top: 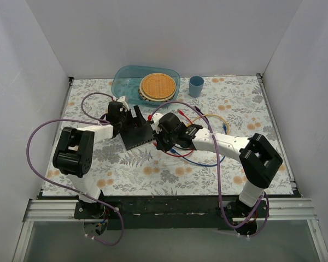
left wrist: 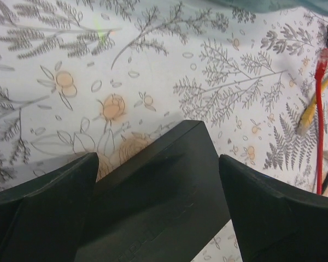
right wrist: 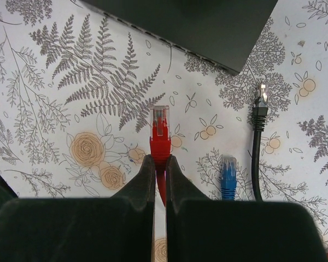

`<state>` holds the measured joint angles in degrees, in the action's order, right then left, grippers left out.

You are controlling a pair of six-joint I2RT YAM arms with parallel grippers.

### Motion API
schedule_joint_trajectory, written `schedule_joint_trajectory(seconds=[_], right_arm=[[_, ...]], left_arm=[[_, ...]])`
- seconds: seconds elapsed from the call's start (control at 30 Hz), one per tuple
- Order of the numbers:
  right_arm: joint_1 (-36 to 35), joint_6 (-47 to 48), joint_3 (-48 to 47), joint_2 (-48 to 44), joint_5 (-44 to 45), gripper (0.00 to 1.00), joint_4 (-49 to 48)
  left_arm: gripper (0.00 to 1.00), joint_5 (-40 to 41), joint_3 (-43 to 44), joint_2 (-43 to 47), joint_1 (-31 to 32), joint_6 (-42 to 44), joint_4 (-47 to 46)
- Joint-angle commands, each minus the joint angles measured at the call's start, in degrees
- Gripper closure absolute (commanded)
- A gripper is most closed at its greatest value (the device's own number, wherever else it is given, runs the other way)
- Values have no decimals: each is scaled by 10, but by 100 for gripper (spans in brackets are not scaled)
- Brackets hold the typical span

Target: Insert the plug into the switch port

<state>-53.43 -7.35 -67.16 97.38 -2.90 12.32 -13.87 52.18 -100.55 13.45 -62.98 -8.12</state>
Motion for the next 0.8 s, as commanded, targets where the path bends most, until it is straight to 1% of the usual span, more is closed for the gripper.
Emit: schedule_joint_trajectory(seconds=[0.0,0.17,0.37,0.47,0.6,0.77], right_arm=[[-9,-2,6,11,21,99,-1],[-22,-14,24,17,43,99,-16],[-31,-22,33,25,40,99,-20],[-35,-18,36,31,39,99,-16],[-41,-7,45,26,37,99,-24],[-57,5,44,33,42,99,-21]], left_arm=[[9,-38,-47,59,3,-46,11],[9,-55,-107,113,4,-97,-9],[7,-64,-148,178,12,-115,-5],[6,-71,-163,196,18,-120,-2],[3,-63,-188,221,22,-131,-9],[2,-31,-198,226,23,-123,-1]])
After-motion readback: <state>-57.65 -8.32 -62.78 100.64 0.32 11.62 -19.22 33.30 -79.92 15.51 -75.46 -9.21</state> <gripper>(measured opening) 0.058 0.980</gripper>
